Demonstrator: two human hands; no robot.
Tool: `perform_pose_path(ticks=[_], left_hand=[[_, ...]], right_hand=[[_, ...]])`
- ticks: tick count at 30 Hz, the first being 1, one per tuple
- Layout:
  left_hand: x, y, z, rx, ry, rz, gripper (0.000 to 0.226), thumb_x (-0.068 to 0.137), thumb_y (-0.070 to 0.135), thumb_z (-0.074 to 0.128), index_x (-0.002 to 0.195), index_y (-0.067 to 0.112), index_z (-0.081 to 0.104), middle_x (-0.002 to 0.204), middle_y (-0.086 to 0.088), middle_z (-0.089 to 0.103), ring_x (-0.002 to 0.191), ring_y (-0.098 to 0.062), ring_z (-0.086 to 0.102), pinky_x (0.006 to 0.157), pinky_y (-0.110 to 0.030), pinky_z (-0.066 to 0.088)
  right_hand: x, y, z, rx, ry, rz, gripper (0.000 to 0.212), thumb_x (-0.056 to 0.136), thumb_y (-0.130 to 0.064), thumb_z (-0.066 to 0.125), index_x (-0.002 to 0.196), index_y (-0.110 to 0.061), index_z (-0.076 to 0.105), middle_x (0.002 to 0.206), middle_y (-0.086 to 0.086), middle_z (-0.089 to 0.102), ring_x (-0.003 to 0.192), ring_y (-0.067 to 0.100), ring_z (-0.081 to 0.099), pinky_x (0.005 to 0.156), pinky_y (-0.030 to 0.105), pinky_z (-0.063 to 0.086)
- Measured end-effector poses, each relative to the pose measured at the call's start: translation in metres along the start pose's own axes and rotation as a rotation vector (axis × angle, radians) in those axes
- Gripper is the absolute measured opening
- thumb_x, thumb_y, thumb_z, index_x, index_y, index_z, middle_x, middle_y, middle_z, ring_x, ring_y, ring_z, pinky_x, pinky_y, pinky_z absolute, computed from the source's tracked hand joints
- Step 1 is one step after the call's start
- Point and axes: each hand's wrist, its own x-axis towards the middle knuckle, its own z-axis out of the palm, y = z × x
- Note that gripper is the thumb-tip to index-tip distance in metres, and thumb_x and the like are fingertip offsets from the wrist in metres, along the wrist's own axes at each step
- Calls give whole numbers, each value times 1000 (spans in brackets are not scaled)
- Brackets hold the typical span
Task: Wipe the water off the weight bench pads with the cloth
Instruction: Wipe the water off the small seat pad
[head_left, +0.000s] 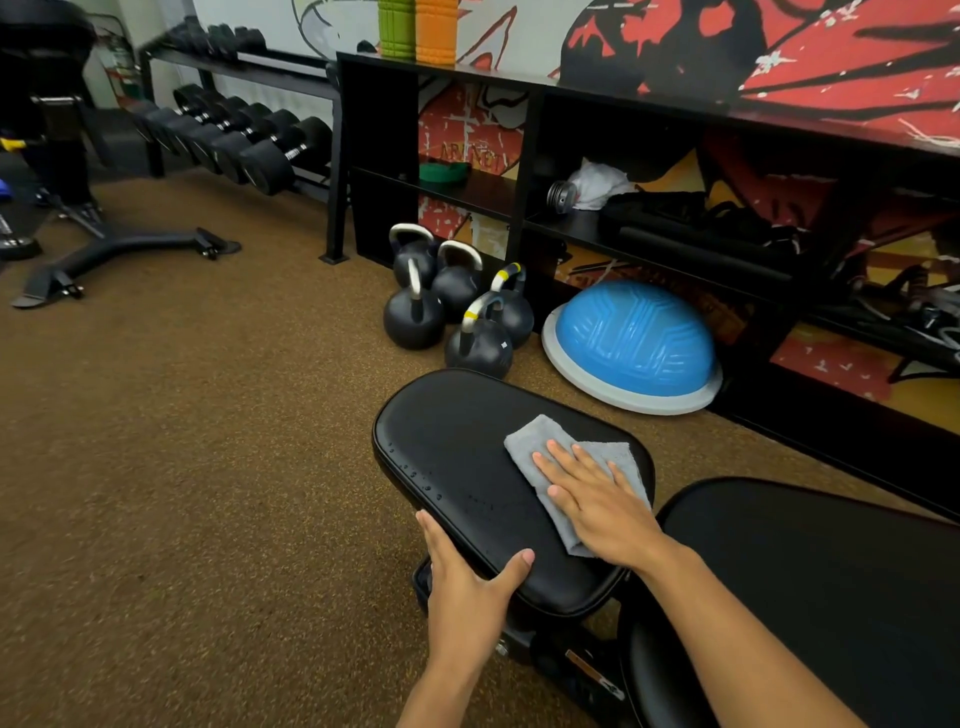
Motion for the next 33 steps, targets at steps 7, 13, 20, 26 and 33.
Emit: perform_pose_path(ticks=[7, 13, 20, 26, 33], left_hand=[[0, 2, 0, -5, 1, -19, 126, 68, 58, 71, 144, 28, -25, 158, 9, -11, 145, -17, 12, 113, -37, 24], [-3, 5, -1, 10, 9, -15, 124, 70, 58, 70, 145, 26, -24, 157, 9, -11, 145, -16, 10, 113, -36, 24], [-2, 0, -8, -57, -59, 7, 123, 66, 60, 68, 146, 28, -19, 156, 12, -13, 144, -10, 4, 112, -33, 22], [-8, 10, -13, -91, 132, 90, 89, 82, 52, 56, 150, 28, 3, 157, 14, -4, 144, -7, 3, 114, -33, 15], [-5, 36, 6, 312, 144, 557, 54, 96, 40, 34, 147, 25, 22, 157, 12, 7, 144, -3, 3, 119, -32, 7]], right_hand=[[19, -3, -4, -52, 45, 120, 49, 102, -40, 12, 149, -39, -4, 157, -16, -13, 145, 11, -14, 116, 45, -8], [35, -26, -2, -45, 61, 111, 51, 102, -38, 11, 150, -34, -6, 158, -11, -13, 146, 16, -15, 116, 47, -9], [32, -49, 8, -50, 80, 61, 51, 102, -37, 11, 150, -33, -6, 158, -10, -13, 146, 17, -16, 116, 48, -10], [18, -61, 20, -58, 105, -10, 51, 102, -37, 12, 150, -33, -6, 158, -11, -13, 145, 16, -16, 115, 46, -11], [-11, -54, 18, 447, 178, -77, 44, 99, -18, 37, 142, -26, 40, 153, -8, 29, 143, 8, 14, 117, 31, 6]])
